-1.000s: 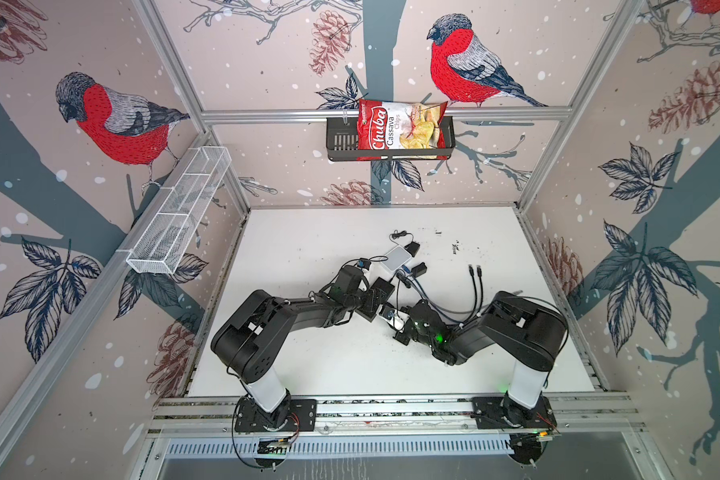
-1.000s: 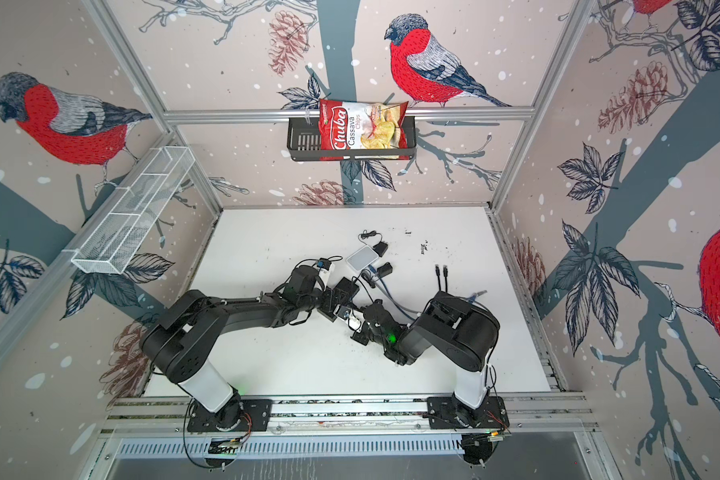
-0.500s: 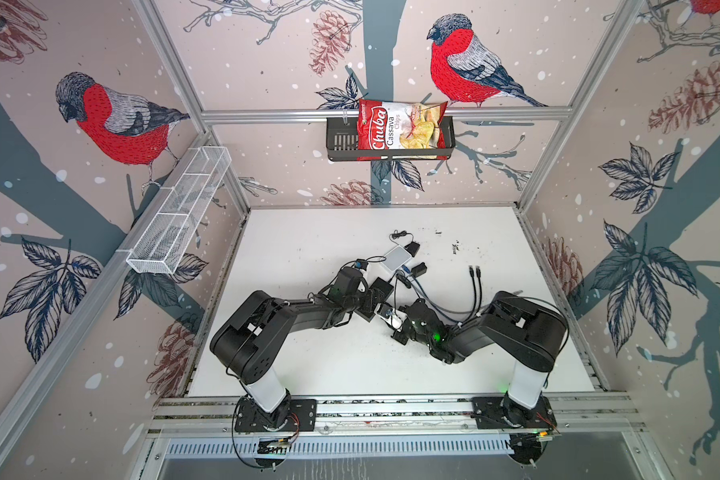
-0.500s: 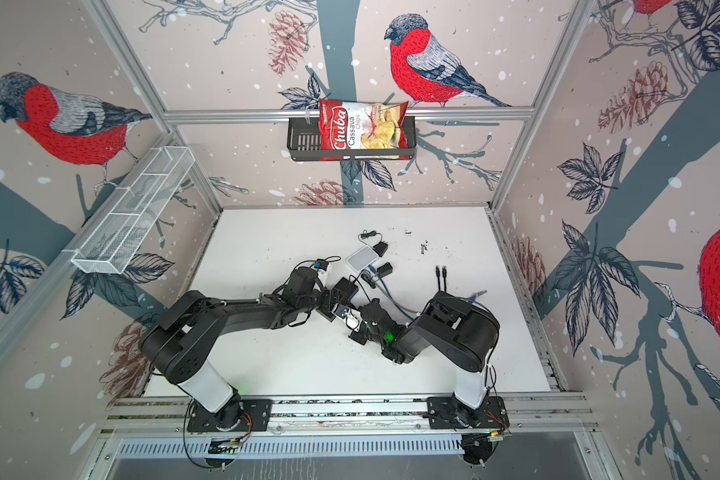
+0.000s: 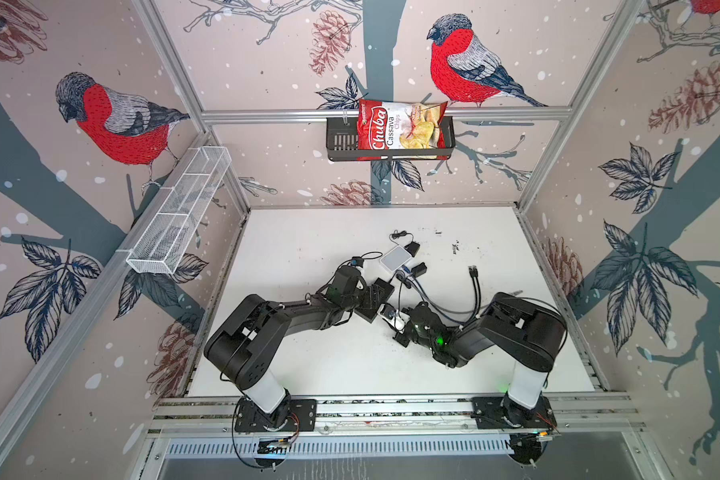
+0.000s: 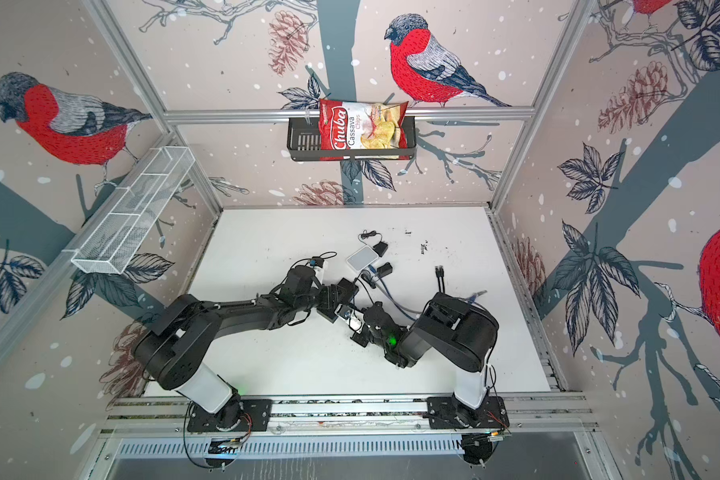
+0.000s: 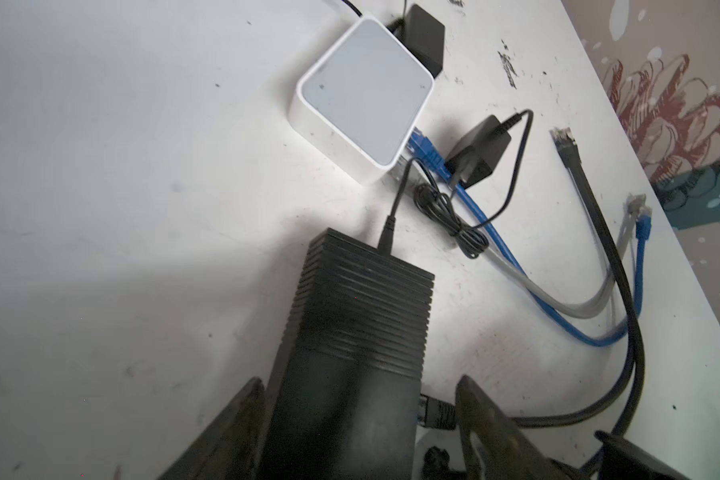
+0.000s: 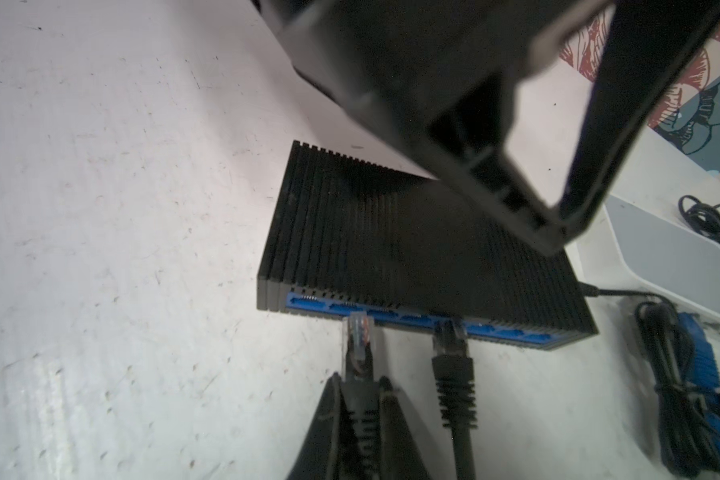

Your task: Insert the plug into the switch port

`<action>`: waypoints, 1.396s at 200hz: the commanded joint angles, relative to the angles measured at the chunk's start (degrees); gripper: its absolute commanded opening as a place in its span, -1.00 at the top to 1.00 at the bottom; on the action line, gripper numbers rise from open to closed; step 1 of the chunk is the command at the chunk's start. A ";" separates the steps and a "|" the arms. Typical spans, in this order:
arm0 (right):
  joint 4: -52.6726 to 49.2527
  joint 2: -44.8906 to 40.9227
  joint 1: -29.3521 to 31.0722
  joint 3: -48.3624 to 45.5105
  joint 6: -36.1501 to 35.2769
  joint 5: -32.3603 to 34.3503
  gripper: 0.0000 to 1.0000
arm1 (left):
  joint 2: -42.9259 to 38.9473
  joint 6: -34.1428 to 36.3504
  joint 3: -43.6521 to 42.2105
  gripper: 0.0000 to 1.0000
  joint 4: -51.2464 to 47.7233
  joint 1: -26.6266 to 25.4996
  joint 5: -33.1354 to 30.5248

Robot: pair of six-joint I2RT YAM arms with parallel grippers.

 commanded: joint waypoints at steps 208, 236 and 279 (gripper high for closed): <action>-5.24 -1.30 0.48 2.29 2.39 -0.88 0.85 | 2.83 -12.91 -8.32 -0.37 19.47 2.86 5.45; -5.54 -0.61 0.39 3.35 2.72 -0.90 0.85 | 3.13 -13.70 -8.72 -0.34 20.61 2.80 6.36; -4.41 -0.14 -0.04 3.67 3.88 -0.65 0.85 | 3.33 -14.78 -9.25 -0.31 21.29 2.58 6.90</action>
